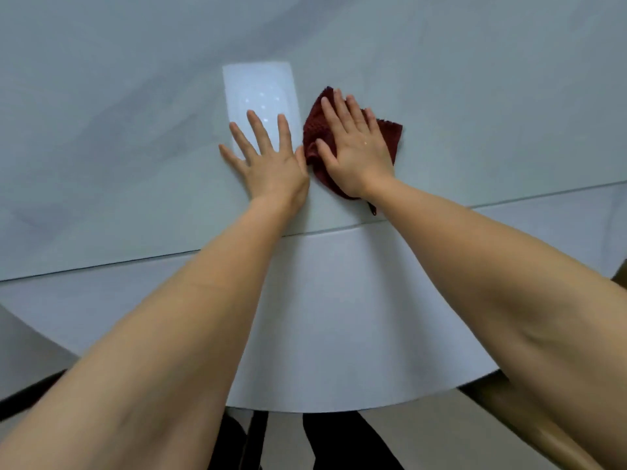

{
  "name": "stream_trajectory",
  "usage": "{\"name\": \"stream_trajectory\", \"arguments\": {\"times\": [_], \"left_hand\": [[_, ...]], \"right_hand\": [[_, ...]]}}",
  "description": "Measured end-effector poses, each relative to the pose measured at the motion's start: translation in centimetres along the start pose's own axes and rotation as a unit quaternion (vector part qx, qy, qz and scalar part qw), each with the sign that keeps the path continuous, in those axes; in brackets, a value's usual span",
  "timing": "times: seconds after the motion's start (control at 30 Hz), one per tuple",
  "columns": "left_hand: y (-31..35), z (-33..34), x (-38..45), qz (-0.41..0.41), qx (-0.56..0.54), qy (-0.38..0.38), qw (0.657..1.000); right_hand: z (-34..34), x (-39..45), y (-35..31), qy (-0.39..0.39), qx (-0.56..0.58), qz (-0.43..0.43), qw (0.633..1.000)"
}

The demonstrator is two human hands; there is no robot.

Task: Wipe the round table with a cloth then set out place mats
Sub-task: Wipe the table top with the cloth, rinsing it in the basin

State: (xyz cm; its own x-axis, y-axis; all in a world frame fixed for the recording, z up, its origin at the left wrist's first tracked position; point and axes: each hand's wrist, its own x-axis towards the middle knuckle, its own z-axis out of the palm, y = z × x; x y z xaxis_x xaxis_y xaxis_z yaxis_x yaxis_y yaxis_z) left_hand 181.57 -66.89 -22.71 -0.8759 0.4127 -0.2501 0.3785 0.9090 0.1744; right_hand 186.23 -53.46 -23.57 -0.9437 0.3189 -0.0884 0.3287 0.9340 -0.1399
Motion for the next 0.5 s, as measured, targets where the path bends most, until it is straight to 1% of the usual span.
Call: {"name": "stream_trajectory", "arguments": {"times": [0.07, 0.23, 0.4, 0.43, 0.5], "left_hand": [[0.7, 1.1, -0.2, -0.024, 0.008, 0.038, 0.999], [1.1, 1.8, 0.6, -0.04, 0.022, 0.082, 0.996], [1.1, 2.6, 0.9, -0.047, 0.018, 0.081, 0.995], [1.0, 2.6, 0.9, -0.05, 0.021, 0.079, 0.995], [0.9, 2.4, 1.2, -0.049, 0.026, 0.075, 0.996]], "right_hand": [[-0.2, 3.5, 0.3, 0.007, 0.001, 0.035, 0.999], [-1.5, 12.6, 1.4, 0.023, 0.017, 0.089, 0.996], [-0.6, 15.0, 1.4, 0.043, 0.024, 0.139, 0.989], [-0.4, 14.9, 1.2, 0.05, 0.028, 0.159, 0.986], [-0.4, 14.1, 1.1, 0.068, 0.041, 0.24, 0.967]]}}
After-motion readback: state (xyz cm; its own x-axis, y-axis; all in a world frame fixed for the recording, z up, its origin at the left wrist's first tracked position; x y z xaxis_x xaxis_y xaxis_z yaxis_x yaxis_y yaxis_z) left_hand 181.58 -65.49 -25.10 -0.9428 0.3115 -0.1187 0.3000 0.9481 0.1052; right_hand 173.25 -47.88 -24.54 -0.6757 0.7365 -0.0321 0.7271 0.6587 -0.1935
